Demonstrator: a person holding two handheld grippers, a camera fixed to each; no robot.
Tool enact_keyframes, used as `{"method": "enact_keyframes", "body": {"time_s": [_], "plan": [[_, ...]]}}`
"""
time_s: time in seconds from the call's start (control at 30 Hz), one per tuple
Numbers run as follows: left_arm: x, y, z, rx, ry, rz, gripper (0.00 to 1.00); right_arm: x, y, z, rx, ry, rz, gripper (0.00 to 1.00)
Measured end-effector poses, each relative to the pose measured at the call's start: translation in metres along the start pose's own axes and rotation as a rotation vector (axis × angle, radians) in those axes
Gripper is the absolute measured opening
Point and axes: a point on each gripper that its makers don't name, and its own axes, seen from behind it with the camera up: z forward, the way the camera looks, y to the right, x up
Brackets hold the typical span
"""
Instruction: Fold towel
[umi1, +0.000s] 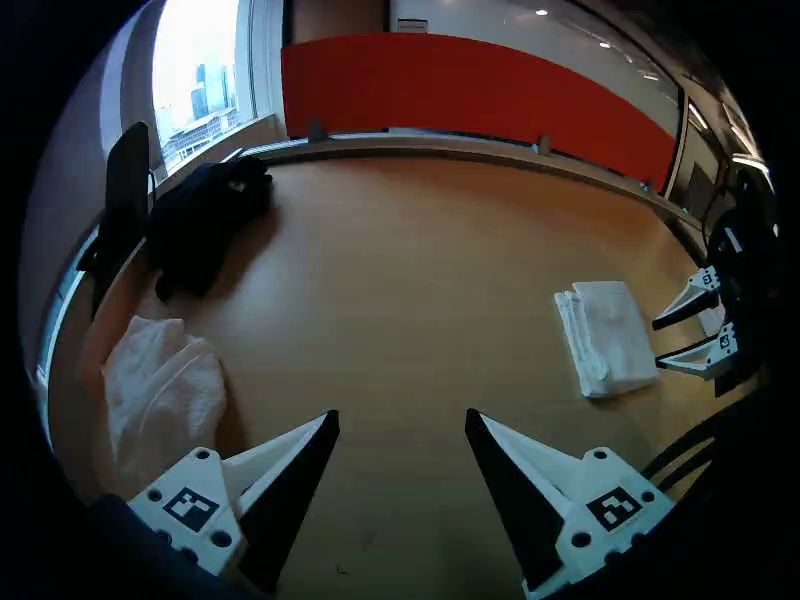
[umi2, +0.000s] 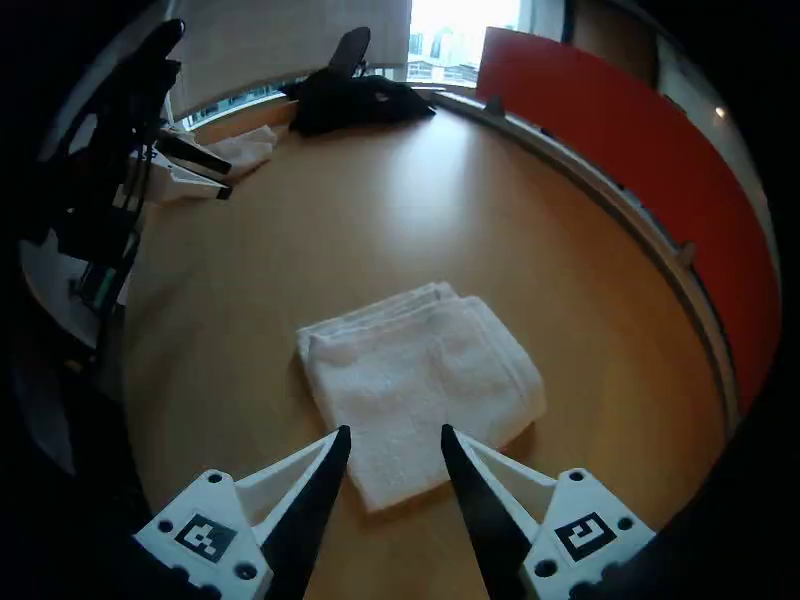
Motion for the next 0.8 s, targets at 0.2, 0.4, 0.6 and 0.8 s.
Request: {"method": "enact_keyframes", "body": {"time_s": [0.2,0.4,0.6,0.8], "plan": [[0.000,0.002,0.000,-0.003,-0.002,0.005,0.94,-0.016,-0.002,-0.002,-0.006,-0.015,0.029,0.69],[0.000,0.004,0.000,-0.004,-0.003,0.007,0.94,-0.033,-0.005,-0.001,-0.012,-0.037,0.049,0.69],[-0.001,0.006,0.000,-0.007,-0.003,0.010,0.94,-0.046,-0.008,0.002,-0.016,-0.055,0.071,0.69],[-0.001,0.008,0.001,-0.010,-0.002,0.013,0.94,-0.051,-0.009,0.004,-0.021,-0.062,0.088,0.69]]}}
